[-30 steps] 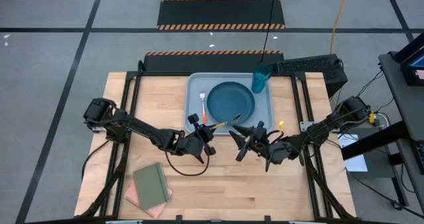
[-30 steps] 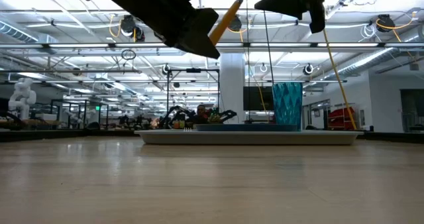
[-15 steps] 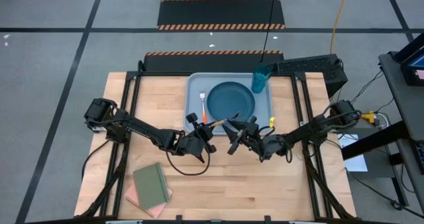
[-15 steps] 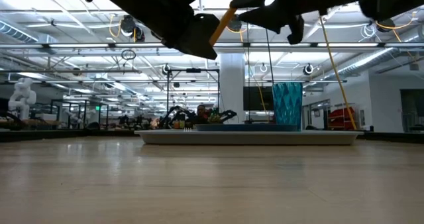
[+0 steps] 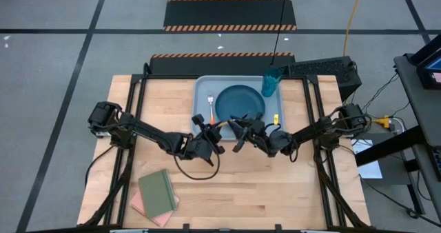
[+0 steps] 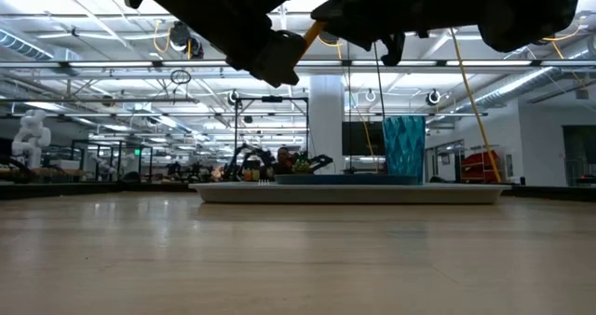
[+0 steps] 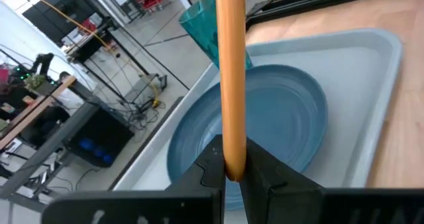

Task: Pick and place plate/cup/fork/spoon on tray
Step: Put the yellow spoon to the left of the orange fork on the blue tray

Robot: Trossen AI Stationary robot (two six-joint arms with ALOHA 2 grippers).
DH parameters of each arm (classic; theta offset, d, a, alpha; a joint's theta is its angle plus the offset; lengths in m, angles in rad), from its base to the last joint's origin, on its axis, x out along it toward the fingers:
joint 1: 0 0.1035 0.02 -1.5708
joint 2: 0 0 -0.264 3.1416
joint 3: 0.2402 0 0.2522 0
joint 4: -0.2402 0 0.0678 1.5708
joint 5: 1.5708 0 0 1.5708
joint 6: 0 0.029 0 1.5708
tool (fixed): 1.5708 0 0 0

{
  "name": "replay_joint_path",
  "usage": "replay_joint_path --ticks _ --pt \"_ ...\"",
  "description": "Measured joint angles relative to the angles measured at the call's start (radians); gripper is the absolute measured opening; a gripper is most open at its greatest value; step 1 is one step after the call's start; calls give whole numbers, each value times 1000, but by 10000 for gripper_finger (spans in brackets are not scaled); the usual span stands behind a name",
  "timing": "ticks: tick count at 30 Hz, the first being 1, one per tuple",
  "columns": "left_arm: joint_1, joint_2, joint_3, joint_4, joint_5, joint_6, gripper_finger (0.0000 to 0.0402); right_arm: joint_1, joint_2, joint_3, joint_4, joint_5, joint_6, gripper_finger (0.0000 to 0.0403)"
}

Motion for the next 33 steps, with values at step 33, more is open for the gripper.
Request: replay_joint_path --ticks 33 --pt "0 -320 -7 -483 627 -373 170 -12 -11 0 -98 -395 -108 38"
